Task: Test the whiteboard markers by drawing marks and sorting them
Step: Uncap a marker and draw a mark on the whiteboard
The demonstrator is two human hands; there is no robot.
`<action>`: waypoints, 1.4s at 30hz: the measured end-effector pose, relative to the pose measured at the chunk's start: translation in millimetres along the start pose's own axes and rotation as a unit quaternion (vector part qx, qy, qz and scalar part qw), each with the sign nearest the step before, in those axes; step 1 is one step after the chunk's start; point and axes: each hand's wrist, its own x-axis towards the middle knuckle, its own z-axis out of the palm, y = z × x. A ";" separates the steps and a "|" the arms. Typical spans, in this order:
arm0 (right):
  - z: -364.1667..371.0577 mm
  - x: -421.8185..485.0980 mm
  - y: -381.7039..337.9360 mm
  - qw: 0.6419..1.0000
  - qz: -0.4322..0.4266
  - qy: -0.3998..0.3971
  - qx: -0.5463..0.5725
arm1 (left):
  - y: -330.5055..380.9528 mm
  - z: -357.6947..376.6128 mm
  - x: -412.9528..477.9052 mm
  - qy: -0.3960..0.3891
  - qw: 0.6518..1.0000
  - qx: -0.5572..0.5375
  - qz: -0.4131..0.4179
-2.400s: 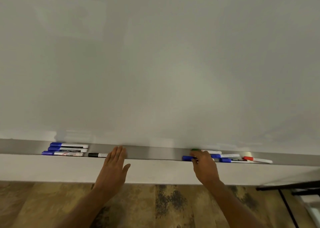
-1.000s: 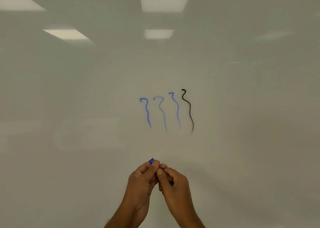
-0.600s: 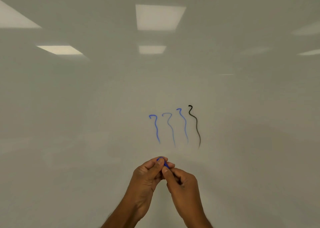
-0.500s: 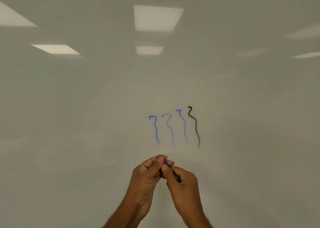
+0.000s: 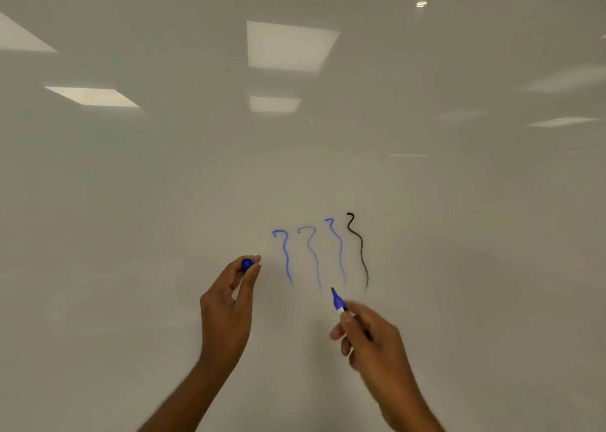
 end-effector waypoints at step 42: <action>-80.3 17.5 53.2 0.993 -0.045 0.112 0.001 | -25.2 11.6 12.2 -0.011 0.969 0.219 0.117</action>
